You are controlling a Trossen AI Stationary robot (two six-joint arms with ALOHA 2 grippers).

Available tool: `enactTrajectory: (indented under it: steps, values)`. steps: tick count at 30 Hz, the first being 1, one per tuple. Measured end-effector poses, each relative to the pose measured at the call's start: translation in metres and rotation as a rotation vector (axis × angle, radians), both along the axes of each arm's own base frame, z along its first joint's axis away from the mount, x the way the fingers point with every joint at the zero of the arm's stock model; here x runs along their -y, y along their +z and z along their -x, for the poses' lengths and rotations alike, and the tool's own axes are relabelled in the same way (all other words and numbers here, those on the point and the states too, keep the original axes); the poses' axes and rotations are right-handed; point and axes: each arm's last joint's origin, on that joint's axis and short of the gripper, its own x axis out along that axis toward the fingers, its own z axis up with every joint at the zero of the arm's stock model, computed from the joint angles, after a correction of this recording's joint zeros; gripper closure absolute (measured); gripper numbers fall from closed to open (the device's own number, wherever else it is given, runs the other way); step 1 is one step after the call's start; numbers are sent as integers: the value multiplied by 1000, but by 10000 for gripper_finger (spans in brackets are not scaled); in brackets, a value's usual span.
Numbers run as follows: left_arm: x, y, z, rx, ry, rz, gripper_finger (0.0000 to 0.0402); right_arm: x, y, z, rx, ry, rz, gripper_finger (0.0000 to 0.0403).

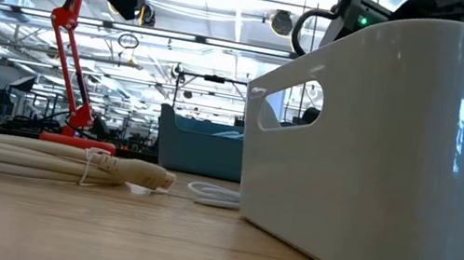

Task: Pick & Place USB Port
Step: Put the brown charger cable into the gray bin

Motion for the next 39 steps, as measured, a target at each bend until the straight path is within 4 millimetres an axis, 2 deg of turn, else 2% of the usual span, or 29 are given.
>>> enactTrajectory:
  steps: [3, 7, 12, 19, 26, 30, 35, 39]
  values:
    - [0, 0, 0, 0, 1, -1, 270, 1, 0, 0, 11, -58, -13, 399]
    - [0, 0, 0, 4, 13, -1, 270, 8, 1, -2, 59, -237, -16, 400]
    - [-3, 4, 0, 71, 155, -46, 270, 18, 6, -1, 115, -400, 17, 401]
    - [-12, 31, 13, 302, 320, -115, 270, 23, 38, -7, 260, -544, -32, 401]
    - [-27, 60, 43, 483, 487, -181, 270, 28, 91, -25, 447, -694, -114, 402]
    - [-36, 76, 65, 572, 551, -207, 270, 31, 128, -37, 583, -811, -202, 403]
    - [-44, 85, 89, 607, 593, -237, 270, 39, 172, -50, 748, -994, -418, 403]
    - [-49, 85, 103, 586, 615, -248, 270, 48, 203, -57, 883, -1098, -607, 403]
